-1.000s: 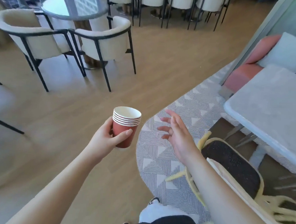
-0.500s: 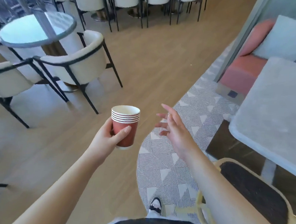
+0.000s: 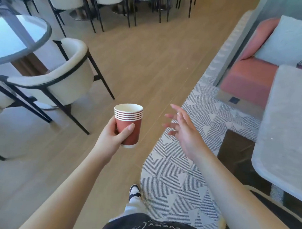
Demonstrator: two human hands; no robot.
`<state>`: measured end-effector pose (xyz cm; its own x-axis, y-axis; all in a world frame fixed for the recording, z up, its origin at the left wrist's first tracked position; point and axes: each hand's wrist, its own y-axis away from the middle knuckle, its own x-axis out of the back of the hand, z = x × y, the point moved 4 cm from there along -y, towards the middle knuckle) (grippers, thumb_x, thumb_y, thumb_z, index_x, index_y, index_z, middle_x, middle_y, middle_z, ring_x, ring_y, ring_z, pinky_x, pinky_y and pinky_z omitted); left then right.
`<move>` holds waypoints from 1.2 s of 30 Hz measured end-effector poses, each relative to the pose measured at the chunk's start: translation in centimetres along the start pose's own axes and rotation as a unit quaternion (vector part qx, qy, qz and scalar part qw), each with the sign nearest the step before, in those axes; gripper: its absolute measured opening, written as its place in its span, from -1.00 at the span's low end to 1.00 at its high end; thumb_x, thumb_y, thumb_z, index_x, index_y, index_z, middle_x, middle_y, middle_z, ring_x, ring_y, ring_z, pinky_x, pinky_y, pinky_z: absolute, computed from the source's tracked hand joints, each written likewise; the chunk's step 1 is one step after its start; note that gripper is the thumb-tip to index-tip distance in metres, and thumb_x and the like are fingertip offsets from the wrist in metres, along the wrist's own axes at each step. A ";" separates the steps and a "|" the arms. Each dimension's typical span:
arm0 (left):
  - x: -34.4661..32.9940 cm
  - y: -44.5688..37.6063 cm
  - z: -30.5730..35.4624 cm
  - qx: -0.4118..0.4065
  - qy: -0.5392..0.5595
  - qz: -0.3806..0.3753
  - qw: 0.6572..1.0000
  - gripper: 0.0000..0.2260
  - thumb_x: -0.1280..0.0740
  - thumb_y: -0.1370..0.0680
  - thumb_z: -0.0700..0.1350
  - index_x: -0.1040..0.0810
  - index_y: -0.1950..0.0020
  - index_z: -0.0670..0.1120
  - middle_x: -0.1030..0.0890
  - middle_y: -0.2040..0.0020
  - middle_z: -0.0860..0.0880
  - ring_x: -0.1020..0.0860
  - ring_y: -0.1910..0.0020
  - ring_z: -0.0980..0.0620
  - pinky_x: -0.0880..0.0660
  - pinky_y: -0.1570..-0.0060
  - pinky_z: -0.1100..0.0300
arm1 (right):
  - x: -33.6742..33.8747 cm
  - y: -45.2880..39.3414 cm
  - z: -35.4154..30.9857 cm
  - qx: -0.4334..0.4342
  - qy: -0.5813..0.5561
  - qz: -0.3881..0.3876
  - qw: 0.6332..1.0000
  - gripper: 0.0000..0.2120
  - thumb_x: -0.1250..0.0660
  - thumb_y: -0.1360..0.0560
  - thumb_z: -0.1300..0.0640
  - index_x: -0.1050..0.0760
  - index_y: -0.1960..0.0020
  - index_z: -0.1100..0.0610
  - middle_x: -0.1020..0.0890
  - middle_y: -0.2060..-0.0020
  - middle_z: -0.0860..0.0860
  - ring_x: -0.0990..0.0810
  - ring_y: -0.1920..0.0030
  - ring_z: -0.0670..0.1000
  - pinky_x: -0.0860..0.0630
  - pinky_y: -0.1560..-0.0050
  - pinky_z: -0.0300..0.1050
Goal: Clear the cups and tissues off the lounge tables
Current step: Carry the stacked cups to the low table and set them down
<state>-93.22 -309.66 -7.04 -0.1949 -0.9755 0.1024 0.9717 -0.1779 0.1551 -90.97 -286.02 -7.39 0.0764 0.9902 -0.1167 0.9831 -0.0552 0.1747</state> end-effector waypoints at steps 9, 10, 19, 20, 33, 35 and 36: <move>4.5 -15.2 2.9 -0.004 0.014 -0.081 0.997 -0.47 -0.46 -0.34 0.26 -0.52 -0.27 0.15 -0.71 -0.10 0.25 -0.66 -0.07 0.27 -0.55 0.05 0.40 | -2.4 -13.3 -4.0 0.018 0.005 0.043 0.999 -0.71 -0.15 -0.61 -0.21 -0.46 -0.30 -0.30 -0.61 -0.18 -0.03 -0.68 -0.06 -0.04 -0.56 0.10 -0.21; 4.3 -16.9 3.3 -0.009 0.013 -0.085 0.996 -0.48 -0.46 -0.35 0.26 -0.52 -0.26 0.15 -0.71 -0.09 0.25 -0.66 -0.06 0.27 -0.55 0.06 0.41 | -2.2 -14.6 -4.4 0.023 0.006 0.048 0.999 -0.69 -0.16 -0.61 -0.23 -0.45 -0.32 -0.27 -0.61 -0.20 -0.01 -0.68 -0.05 -0.04 -0.57 0.09 -0.20; 0.0 -32.5 4.7 -0.009 0.022 -0.141 0.990 -0.44 -0.43 -0.39 0.26 -0.51 -0.34 0.09 -0.70 -0.20 0.13 -0.65 -0.18 0.16 -0.57 -0.06 0.30 | 3.4 -26.9 -6.4 0.053 -0.033 0.114 0.992 -0.59 -0.18 -0.57 -0.17 -0.44 -0.37 -0.09 -0.62 -0.13 0.01 -0.66 0.01 -0.03 -0.57 0.10 -0.20; -0.8 -34.5 5.0 -0.008 0.023 -0.142 0.990 -0.43 -0.43 -0.39 0.26 -0.51 -0.34 0.09 -0.70 -0.20 0.13 -0.65 -0.19 0.15 -0.56 -0.06 0.31 | 4.5 -28.5 -6.4 0.051 -0.039 0.118 0.991 -0.58 -0.18 -0.57 -0.17 -0.44 -0.38 -0.09 -0.63 -0.13 0.00 -0.67 0.01 -0.03 -0.56 0.10 -0.20; -11.1 -57.7 12.7 -0.022 0.015 -0.114 0.993 -0.45 -0.45 -0.38 0.26 -0.51 -0.32 0.10 -0.72 -0.12 0.17 -0.67 -0.09 0.21 -0.57 0.06 0.34 | 17.5 -50.3 -13.0 0.057 -0.071 0.144 0.985 -0.66 -0.18 -0.58 -0.17 -0.50 -0.30 -0.16 -0.63 -0.08 -0.05 -0.65 0.02 -0.02 -0.53 0.09 -0.19; -11.8 -60.9 13.0 -0.018 0.014 -0.114 0.993 -0.44 -0.46 -0.37 0.27 -0.52 -0.31 0.11 -0.72 -0.11 0.17 -0.67 -0.09 0.20 -0.57 0.05 0.33 | 18.6 -53.3 -13.7 0.064 -0.074 0.143 0.985 -0.66 -0.18 -0.57 -0.16 -0.50 -0.30 -0.16 -0.63 -0.08 -0.04 -0.65 0.02 -0.02 -0.53 0.10 -0.19; -12.2 -62.6 13.1 -0.018 0.017 -0.114 0.993 -0.45 -0.46 -0.37 0.28 -0.52 -0.30 0.12 -0.72 -0.12 0.16 -0.67 -0.10 0.20 -0.58 0.04 0.32 | 19.1 -54.7 -14.0 0.060 -0.075 0.143 0.985 -0.65 -0.18 -0.57 -0.16 -0.50 -0.30 -0.15 -0.62 -0.09 -0.03 -0.65 0.03 -0.02 -0.52 0.11 -0.18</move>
<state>-153.45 -284.96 -5.14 -0.4057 -0.9133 0.0354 0.9075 -0.3979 0.1348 -145.65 -262.26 -5.46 0.3672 0.9025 -0.2252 0.9300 -0.3522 0.1049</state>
